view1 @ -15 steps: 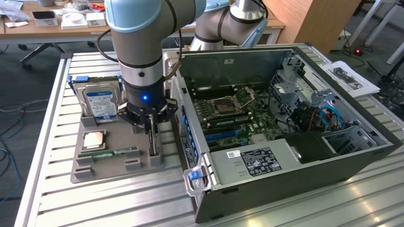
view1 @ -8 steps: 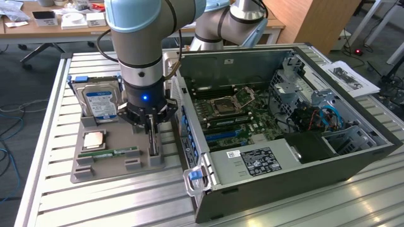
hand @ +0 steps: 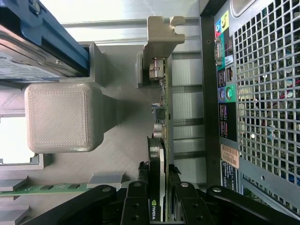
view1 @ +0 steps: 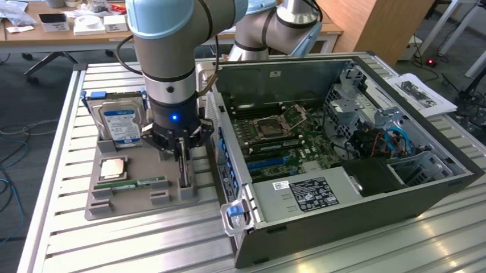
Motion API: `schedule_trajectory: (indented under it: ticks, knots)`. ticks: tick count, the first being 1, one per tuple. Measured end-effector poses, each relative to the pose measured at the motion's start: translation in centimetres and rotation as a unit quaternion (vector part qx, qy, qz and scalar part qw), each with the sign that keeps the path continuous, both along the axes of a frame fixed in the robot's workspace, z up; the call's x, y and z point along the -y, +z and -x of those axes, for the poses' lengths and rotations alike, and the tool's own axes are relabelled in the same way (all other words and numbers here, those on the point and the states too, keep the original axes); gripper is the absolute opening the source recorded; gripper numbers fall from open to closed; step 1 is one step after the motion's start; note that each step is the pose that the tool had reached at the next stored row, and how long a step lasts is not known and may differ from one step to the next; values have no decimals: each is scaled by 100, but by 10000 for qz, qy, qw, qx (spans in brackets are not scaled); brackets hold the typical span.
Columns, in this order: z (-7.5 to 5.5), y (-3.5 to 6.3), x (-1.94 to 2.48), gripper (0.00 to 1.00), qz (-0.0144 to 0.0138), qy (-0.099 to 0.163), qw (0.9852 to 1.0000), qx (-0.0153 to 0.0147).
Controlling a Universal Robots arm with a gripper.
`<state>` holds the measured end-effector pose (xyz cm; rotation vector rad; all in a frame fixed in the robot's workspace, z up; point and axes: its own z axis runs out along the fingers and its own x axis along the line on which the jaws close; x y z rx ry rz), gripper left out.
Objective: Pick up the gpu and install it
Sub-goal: 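Pick up the gpu and move the gpu toward the slot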
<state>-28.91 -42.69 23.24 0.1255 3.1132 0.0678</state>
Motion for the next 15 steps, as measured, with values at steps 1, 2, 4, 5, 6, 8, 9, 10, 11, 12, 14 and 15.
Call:
schedule_trajectory:
  ticks: [1, 2, 4, 5, 6, 8, 9, 10, 11, 12, 14, 15]
  knots:
    - [0, 0, 0, 27, 0, 5, 10000, 0]
    - [0, 0, 0, 27, 0, 21, 10000, 0]
    - [0, 0, 0, 27, 0, 81, 10000, 0]
    - [0, 0, 0, 27, 0, 115, 9999, 1]
    - [0, 0, 0, 27, 0, 127, 9999, 0]
    - [0, -1, 0, 27, 0, 128, 9999, 0]
    - [0, -1, 0, 27, -1, 128, 9999, 0]
    - [0, 0, 0, 27, 0, 128, 9999, 0]
    - [0, 0, 0, 27, -1, 128, 9999, 0]
    - [0, 0, 0, 27, -1, 128, 9999, 1]
    - [-1, 6, -1, 27, -1, 128, 9999, 1]
    - [0, 12, 0, 27, 0, 128, 9999, 0]
